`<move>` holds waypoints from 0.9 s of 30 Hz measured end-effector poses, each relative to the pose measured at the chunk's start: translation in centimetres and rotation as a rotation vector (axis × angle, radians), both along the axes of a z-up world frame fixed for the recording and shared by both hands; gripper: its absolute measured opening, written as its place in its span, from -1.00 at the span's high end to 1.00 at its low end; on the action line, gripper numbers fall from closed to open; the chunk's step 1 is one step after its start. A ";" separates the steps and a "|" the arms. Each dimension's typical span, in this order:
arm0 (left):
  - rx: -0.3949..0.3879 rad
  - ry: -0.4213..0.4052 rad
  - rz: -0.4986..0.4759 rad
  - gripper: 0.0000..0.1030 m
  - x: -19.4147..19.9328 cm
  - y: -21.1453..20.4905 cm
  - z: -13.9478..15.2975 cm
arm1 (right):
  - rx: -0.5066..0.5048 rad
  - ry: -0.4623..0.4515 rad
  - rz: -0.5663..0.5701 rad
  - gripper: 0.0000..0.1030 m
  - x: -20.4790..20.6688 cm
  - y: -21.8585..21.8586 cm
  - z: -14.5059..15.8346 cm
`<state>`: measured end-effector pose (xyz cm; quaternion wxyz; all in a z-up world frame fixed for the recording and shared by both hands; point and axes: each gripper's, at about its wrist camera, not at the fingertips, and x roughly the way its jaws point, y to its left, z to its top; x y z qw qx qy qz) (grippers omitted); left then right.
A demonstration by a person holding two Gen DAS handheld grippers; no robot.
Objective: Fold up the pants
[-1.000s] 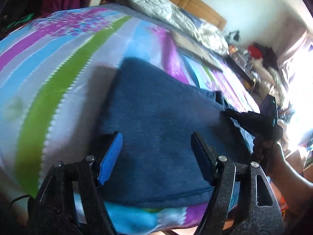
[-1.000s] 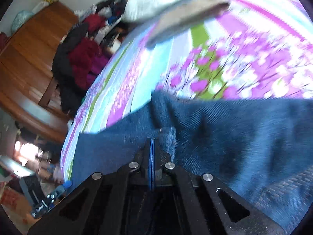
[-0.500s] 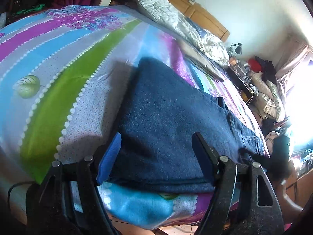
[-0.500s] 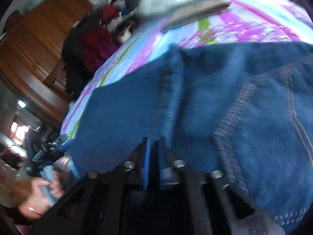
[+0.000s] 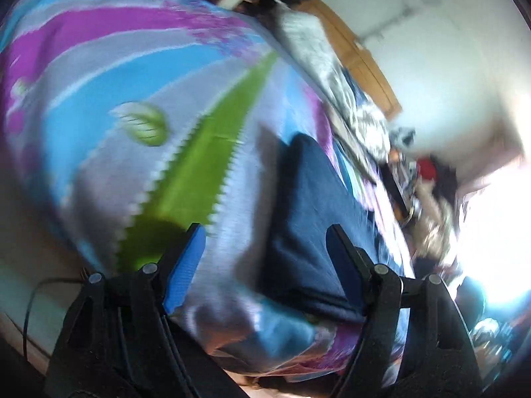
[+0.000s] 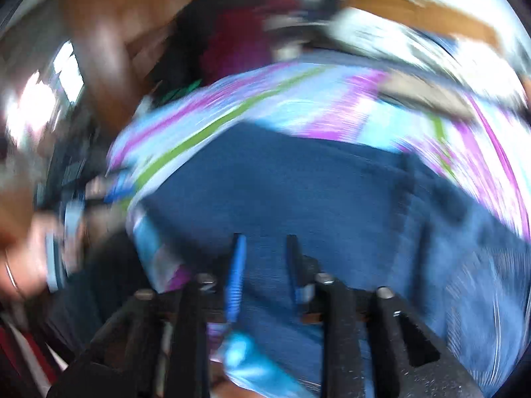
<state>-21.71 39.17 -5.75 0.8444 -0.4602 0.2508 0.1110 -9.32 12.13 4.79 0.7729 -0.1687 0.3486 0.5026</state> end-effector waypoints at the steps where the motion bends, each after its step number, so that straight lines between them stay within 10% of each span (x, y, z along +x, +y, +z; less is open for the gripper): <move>1: -0.019 -0.007 0.018 -0.47 -0.3 0.2 -0.2 | -0.038 -0.076 0.070 0.14 -2.2 2.0 -0.4; 5: -0.038 -0.043 0.071 -0.47 -1.5 0.4 -0.4 | -0.169 -0.412 0.233 -0.26 -9.6 7.9 -3.1; 13: -0.066 -0.084 0.101 -0.48 -2.5 0.8 -1.0 | -0.285 -0.743 0.279 -0.46 -12.8 13.2 -8.2; 27: -0.106 -0.127 0.088 -0.48 -3.4 1.7 -1.7 | -0.388 -1.029 0.156 -0.33 -13.5 16.2 -11.3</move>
